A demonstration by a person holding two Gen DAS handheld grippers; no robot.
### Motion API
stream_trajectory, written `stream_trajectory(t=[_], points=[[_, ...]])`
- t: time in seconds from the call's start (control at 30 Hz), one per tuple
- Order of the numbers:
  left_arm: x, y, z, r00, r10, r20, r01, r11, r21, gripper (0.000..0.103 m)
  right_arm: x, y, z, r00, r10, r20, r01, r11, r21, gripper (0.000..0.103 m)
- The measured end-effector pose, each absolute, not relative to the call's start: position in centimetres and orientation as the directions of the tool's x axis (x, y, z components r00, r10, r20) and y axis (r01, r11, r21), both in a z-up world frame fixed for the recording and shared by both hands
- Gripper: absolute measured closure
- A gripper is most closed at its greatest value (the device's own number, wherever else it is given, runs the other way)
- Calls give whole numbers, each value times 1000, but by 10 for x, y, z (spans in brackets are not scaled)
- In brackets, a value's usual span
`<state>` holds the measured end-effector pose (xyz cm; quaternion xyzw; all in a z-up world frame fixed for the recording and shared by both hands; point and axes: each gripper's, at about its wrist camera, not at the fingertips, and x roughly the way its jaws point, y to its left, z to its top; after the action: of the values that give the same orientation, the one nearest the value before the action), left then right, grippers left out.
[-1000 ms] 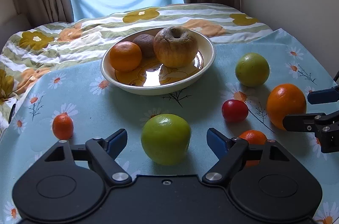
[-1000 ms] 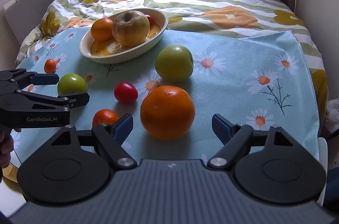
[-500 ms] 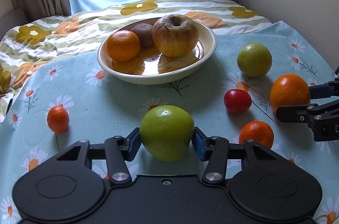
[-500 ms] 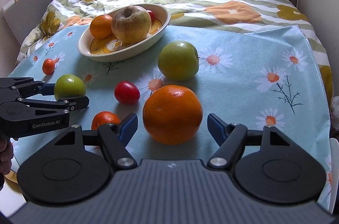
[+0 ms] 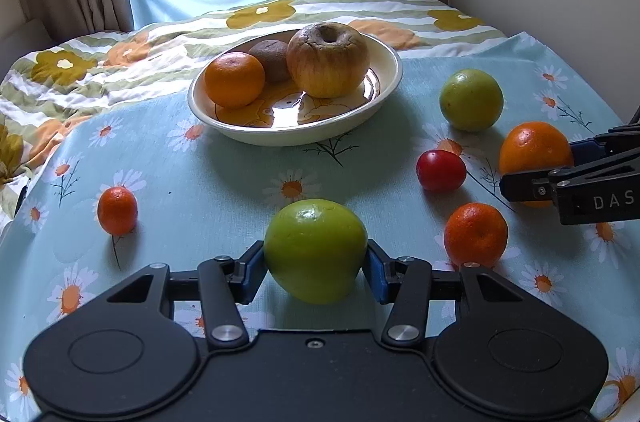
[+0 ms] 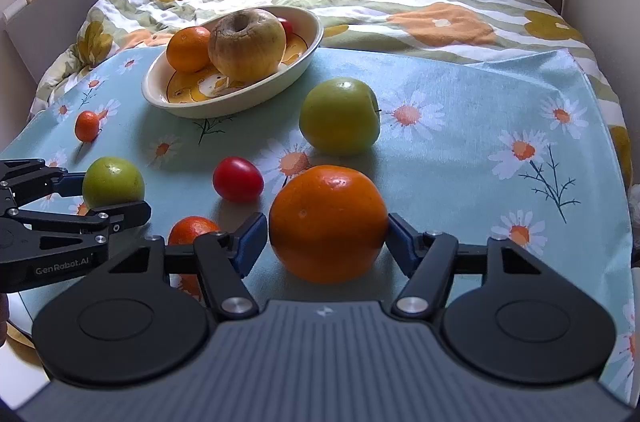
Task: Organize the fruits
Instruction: 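Grasp the green apple with the left tool while the right tool grasps the large orange, then carry the green apple and large orange over the white bowl with both tools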
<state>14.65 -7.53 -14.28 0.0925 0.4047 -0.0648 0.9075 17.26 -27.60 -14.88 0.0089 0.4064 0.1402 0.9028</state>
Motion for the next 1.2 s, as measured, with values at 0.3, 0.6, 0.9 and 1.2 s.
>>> stream_trajectory(t=[0.3,0.6,0.9,1.2], points=[[130,-72,-128,690,-40,-723,172,979,110,48,165,-274,-142,640,269,-720,-267,956,119,27],[113,-70,-95,726,-33,-687,146,984,106,48,152,-271,-113,661,286,-694,-283,951,122,27],[107,-70,-50,768,-19,-640,115,987,110,48,146,-270,-68,683,314,-659,-304,943,133,27],[128,-69,-28,790,-26,-613,124,985,118,48,159,-262,-36,698,333,-634,-332,935,125,27]])
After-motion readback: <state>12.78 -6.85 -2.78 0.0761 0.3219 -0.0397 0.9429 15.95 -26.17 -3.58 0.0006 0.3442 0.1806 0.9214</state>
